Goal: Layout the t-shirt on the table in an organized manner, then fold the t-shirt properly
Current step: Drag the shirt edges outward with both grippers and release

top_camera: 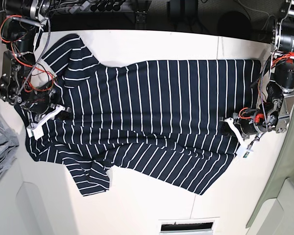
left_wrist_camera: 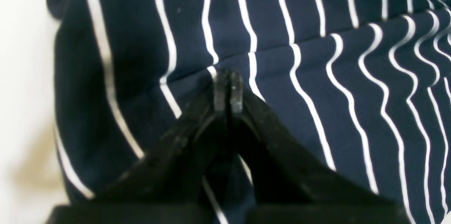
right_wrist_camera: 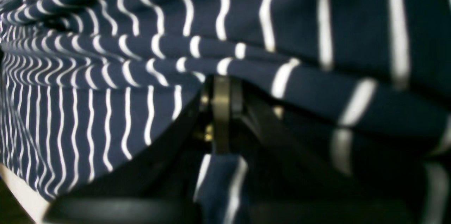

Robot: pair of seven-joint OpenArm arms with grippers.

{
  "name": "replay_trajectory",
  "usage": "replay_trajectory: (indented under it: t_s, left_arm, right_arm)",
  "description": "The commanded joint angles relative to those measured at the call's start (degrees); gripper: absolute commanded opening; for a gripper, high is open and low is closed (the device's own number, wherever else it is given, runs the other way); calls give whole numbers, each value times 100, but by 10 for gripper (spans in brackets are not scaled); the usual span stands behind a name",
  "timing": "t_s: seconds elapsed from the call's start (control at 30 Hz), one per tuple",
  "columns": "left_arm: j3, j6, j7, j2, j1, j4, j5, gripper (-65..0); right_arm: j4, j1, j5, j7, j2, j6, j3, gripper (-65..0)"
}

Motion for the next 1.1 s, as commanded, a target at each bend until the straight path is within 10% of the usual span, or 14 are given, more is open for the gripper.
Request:
replay_trajectory:
  t_s: [0.0, 0.17, 0.27, 0.43, 0.67, 0.87, 1.07]
  left_arm:
    - [-9, 118, 195, -96, -173, 13, 155, -650]
    - [-9, -704, 942, -269, -476, 334, -892, -650]
    - [-9, -810, 1718, -601, -402, 931, -2094, -514]
    - [-11, -810, 2426, -1419, 144, 1867, -3541, -465]
    - [-46, -810, 2435, -2002, 1266, 2245, -3987, -465]
    - [-793, -810, 2455, -1930, 2090, 2271, -4033, -329]
    - [-1517, -810, 2365, -1722, 2535, 2269, -3768, -325]
  right_arm:
    - [68, 212, 94, 74, 74, 7, 11, -650]
    - [227, 490, 332, -313, 79, 7, 13, -650]
    - [761, 341, 688, -999, 81, 9, 17, -644]
    - [2199, -544, 815, -1456, 133, 2, 17, -448]
    - [2909, -1858, 824, -1436, 321, 2, 264, -448]
    - [3051, -2651, 1102, -1099, 315, 24, 925, -448]
    - [2944, -2765, 1034, -846, 315, 26, 953, -448]
